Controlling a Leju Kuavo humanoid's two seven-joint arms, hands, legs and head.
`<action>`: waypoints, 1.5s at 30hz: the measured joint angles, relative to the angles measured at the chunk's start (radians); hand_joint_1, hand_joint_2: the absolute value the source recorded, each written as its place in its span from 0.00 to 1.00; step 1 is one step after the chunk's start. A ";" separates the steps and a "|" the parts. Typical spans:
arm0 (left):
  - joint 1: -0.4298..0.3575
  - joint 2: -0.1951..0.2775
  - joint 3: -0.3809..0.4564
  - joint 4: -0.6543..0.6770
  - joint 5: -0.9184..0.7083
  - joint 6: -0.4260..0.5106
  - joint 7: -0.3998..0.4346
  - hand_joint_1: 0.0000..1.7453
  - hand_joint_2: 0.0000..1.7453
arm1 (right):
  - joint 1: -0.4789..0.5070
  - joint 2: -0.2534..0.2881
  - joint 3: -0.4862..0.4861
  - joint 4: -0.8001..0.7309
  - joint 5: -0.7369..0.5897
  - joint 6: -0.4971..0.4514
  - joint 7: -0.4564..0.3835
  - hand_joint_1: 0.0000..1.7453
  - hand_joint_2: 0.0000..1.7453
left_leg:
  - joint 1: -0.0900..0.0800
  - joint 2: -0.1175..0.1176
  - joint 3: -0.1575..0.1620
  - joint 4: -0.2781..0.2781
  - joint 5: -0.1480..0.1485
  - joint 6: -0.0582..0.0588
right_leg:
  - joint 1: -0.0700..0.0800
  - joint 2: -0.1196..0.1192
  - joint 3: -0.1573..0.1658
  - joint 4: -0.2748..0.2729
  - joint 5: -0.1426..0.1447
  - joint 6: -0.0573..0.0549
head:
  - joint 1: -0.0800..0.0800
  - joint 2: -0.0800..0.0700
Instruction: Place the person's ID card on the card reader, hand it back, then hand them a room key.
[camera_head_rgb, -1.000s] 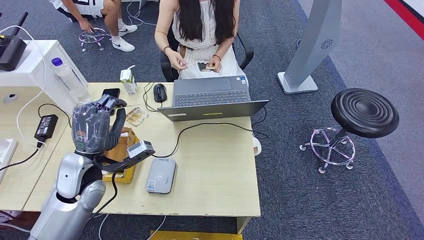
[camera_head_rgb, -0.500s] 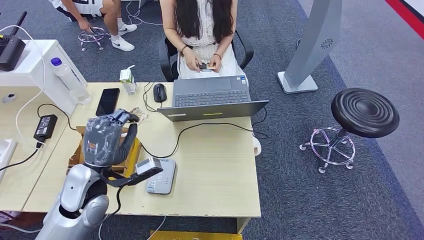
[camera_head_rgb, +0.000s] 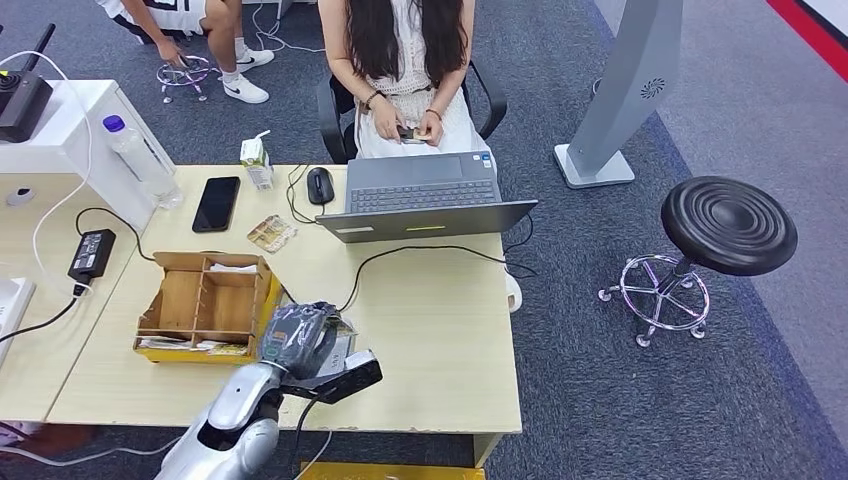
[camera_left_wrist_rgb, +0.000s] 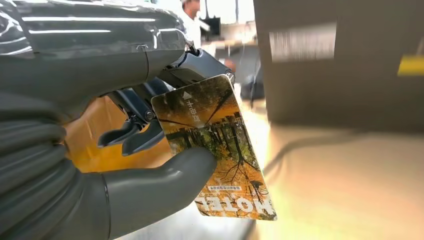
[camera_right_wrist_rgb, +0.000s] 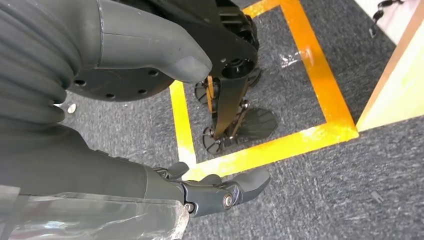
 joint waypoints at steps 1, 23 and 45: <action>-0.002 -0.008 0.000 0.024 -0.001 -0.001 0.006 1.00 1.00 | 0.000 0.000 0.000 0.000 0.001 -0.002 0.001 0.00 1.00 | 0.000 0.000 0.000 0.000 0.000 0.000 | 0.000 0.000 0.000 0.000 0.000 0.000 | 0.000 0.000; 0.030 -0.043 0.001 0.092 -0.080 0.053 0.117 1.00 1.00 | 0.010 0.000 -0.001 0.000 0.025 -0.006 0.012 0.00 1.00 | -0.002 -0.001 0.001 0.000 -0.001 0.002 | -0.002 -0.002 0.002 0.000 -0.002 0.002 | 0.000 0.000; -0.021 0.032 0.099 -0.277 -0.184 0.342 0.038 1.00 1.00 | 0.010 0.000 -0.004 0.000 0.058 -0.004 -0.005 0.00 1.00 | -0.002 -0.002 0.000 0.000 -0.001 0.002 | -0.002 -0.002 0.001 0.000 -0.002 0.002 | 0.000 0.000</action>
